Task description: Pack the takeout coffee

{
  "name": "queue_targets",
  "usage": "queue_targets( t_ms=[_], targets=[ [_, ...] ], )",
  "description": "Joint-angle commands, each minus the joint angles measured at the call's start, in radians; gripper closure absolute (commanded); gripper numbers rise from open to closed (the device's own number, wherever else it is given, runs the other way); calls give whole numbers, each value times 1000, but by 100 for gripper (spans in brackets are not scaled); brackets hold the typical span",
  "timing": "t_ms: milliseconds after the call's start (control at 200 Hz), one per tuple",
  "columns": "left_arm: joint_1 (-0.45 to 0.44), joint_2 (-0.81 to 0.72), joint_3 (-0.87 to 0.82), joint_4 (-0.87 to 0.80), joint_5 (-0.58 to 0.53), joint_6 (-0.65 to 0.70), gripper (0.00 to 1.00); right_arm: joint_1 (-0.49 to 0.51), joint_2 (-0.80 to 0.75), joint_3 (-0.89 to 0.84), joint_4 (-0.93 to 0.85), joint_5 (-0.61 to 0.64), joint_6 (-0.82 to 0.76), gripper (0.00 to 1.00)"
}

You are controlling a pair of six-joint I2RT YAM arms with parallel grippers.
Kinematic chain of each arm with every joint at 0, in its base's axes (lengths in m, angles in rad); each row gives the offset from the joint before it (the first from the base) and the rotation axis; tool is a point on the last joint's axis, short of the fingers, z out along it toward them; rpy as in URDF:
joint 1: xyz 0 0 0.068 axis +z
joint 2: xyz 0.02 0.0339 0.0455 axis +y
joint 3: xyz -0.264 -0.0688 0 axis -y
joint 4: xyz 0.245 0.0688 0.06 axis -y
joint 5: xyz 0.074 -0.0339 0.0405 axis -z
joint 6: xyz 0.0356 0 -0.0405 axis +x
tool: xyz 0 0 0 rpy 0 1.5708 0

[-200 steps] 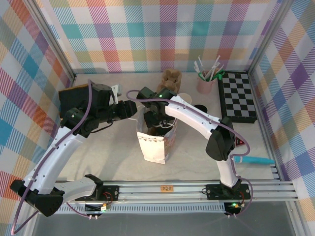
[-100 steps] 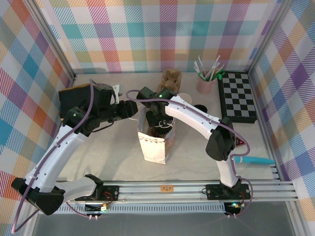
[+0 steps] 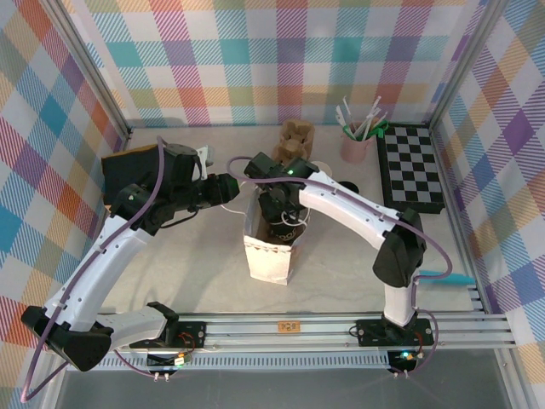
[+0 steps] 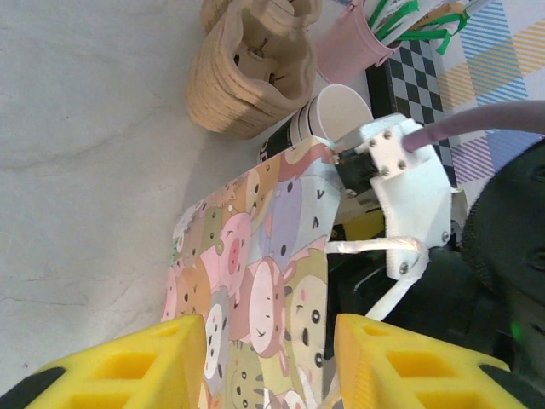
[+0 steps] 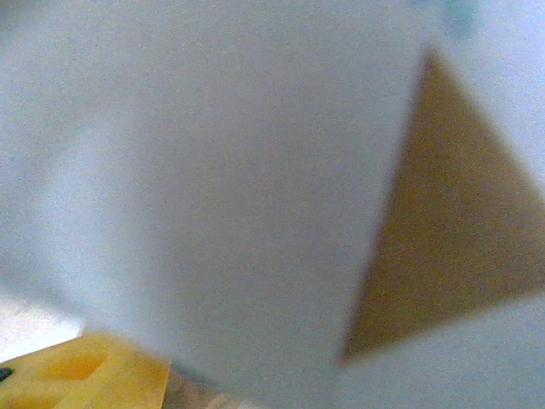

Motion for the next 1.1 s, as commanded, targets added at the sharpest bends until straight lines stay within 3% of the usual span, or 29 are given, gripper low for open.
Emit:
queue_targets(
  t_ms=[0, 590, 650, 840, 1095],
  targets=[
    [14, 5, -6, 27, -5, 12, 56, -5, -48, -30, 55, 16, 20, 35],
    [17, 20, 1, 30, -3, 17, 53, -5, -83, 3, 49, 26, 5, 35],
    [17, 22, 4, 32, -5, 15, 49, -5, -100, 1, 60, 36, -6, 35],
    [26, 28, 24, 37, -10, 14, 22, -5, -123, 42, 59, 51, -27, 30],
    [85, 18, 46, 44, -6, -17, 13, -13, -235, 1, 156, 53, -62, 21]
  ],
)
